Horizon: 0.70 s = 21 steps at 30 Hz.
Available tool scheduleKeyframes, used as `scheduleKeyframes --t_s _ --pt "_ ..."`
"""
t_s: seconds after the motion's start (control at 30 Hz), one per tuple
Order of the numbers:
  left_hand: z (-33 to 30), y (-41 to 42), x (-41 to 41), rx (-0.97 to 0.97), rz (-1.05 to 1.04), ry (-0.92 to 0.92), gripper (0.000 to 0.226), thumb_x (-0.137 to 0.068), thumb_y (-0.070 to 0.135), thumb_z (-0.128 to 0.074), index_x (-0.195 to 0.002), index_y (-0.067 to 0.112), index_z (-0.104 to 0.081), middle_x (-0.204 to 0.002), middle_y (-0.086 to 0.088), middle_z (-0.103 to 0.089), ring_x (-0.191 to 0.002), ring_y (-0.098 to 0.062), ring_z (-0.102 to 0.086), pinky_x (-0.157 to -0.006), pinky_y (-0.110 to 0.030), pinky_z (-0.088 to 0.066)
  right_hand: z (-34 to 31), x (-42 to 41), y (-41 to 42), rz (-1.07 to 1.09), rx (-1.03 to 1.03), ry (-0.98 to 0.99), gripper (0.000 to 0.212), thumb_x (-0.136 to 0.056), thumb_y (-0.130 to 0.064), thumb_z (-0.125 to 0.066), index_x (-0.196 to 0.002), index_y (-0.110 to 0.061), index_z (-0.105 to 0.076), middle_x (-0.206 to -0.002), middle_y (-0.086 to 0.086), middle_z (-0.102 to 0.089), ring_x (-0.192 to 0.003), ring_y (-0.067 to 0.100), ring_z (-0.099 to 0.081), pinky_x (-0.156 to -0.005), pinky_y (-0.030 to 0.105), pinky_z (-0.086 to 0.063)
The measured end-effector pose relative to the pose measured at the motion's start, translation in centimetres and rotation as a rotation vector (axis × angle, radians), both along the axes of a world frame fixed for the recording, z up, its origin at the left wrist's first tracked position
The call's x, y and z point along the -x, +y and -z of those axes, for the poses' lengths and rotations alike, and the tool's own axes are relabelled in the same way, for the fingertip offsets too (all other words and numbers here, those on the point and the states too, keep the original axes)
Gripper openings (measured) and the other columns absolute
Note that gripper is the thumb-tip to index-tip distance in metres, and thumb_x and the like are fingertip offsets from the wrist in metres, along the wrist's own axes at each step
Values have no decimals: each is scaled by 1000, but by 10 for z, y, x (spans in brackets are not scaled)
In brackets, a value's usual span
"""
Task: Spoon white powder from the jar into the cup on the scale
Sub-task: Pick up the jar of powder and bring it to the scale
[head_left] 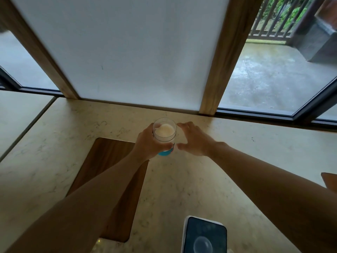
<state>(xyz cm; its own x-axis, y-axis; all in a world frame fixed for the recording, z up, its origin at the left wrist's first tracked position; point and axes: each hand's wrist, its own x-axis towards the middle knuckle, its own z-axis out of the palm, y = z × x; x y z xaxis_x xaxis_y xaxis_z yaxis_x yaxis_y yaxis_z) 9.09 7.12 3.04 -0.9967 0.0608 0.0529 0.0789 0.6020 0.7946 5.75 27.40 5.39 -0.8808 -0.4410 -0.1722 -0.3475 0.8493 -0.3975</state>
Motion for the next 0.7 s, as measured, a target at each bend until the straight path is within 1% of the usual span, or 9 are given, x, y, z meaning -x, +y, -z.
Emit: scheduleKeyframes --t_s 0.13,0.2,0.37,0.5,0.7 --pt "-7 5 -20 15 -21 -28 84 -65 47 -89 -137 29 -49 -122 13 -62 -114 -14 -60 -97 -34 -55 -9 -24 12 17 28 8 87 -83 -46 -72 -151 -27 -22 -156 10 -30 -137 33 -37 -104 48 -44" --pt "-12 7 -30 17 -7 -27 84 -65 47 -89 -137 29 -50 -122 13 -62 -113 -14 -60 -96 -34 -56 -15 -36 18 32 45 7 87 -83 -46 -72 -151 -26 -21 -157 10 -29 -139 33 -35 -105 50 -44" --pt "-21 12 -63 -10 10 -21 80 -65 44 -90 -133 27 -53 -117 14 -64 -107 -10 -62 -87 -22 -55 -20 -71 33 69 57 -7 87 -84 -45 -72 -151 -26 -21 -157 9 -29 -139 30 -36 -107 46 -41" --pt "-26 20 -91 -63 36 -45 75 -66 40 -90 -131 29 -54 -114 15 -65 -106 -7 -62 -84 -18 -52 -18 -102 43 113 75 -33 87 -83 -46 -71 -151 -26 -21 -157 8 -27 -139 29 -34 -108 45 -38" --pt "-21 33 -135 -56 42 -91 72 -65 39 -90 -128 30 -56 -110 16 -65 -101 -5 -64 -76 -11 -47 -7 -154 57 181 102 -64 83 -85 -45 -70 -151 -27 -22 -158 7 -27 -140 29 -34 -109 44 -37"
